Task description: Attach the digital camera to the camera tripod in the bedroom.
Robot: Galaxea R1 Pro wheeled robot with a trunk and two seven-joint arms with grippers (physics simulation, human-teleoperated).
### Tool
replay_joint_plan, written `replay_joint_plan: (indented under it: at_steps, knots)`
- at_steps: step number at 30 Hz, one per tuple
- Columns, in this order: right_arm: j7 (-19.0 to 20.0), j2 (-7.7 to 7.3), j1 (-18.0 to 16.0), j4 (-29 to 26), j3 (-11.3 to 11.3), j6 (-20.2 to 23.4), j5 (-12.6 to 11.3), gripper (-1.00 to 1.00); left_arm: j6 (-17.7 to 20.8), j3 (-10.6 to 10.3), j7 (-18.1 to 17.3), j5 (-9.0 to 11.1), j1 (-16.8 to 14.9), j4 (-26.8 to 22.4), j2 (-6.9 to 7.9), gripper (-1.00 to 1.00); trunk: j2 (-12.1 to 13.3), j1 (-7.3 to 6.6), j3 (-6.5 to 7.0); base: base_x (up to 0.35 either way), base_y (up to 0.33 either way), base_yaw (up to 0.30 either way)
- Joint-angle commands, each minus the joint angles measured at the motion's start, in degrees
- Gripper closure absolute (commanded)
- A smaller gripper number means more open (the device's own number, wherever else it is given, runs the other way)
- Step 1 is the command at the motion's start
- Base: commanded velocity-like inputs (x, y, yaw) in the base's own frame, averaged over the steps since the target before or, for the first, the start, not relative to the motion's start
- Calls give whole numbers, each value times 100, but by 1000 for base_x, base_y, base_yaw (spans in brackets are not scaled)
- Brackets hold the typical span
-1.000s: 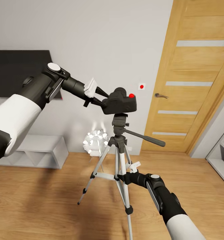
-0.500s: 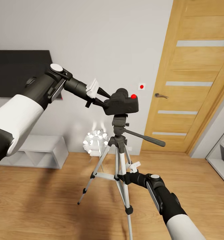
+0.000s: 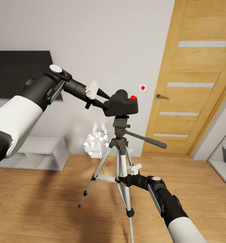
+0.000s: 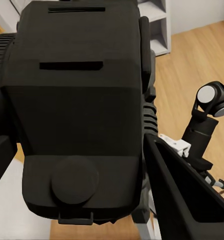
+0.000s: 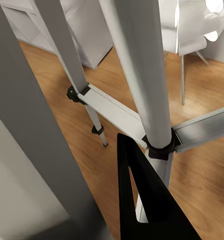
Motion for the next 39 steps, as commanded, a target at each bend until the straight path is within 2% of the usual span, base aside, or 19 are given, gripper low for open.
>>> replay_joint_plan:
  at_steps: [1,6,7,26,32,35,36,38,39]
  knots:
    - [31,1,-4,8,-20,-36,301,100,40,-43,0,47,-12,12,11,100,-11,4,-14,0,0,0]
    - [31,1,-4,8,-20,-36,301,100,40,-47,0,8,-10,91,-10,100,-11,4,-14,0,0,0]
    - [31,1,-4,8,-20,-36,301,100,40,-47,0,4,-11,99,-13,-100,-11,4,-14,0,0,0]
    - [33,1,-4,8,-20,-36,307,100,31,-39,0,40,-9,221,-8,-100,-11,4,-14,0,0,0]
    - [38,1,-4,8,-20,-36,309,100,82,100,5,109,-12,328,8,-100,-11,4,-14,0,0,0]
    - [39,1,-4,8,-20,-33,307,100,130,432,8,170,-12,395,42,-100,-11,4,-14,0,0,0]
    - [39,1,-4,8,-20,-33,305,100,183,727,15,193,-12,438,84,-100,-11,4,-14,0,0,0]
    - [39,1,-4,8,-20,-33,303,100,260,1098,45,208,-12,492,149,-100,-11,4,-14,0,0,0]
    - [39,1,-4,8,-20,-33,302,100,358,1512,108,216,-12,558,242,-100,-11,4,-14,0,0,0]
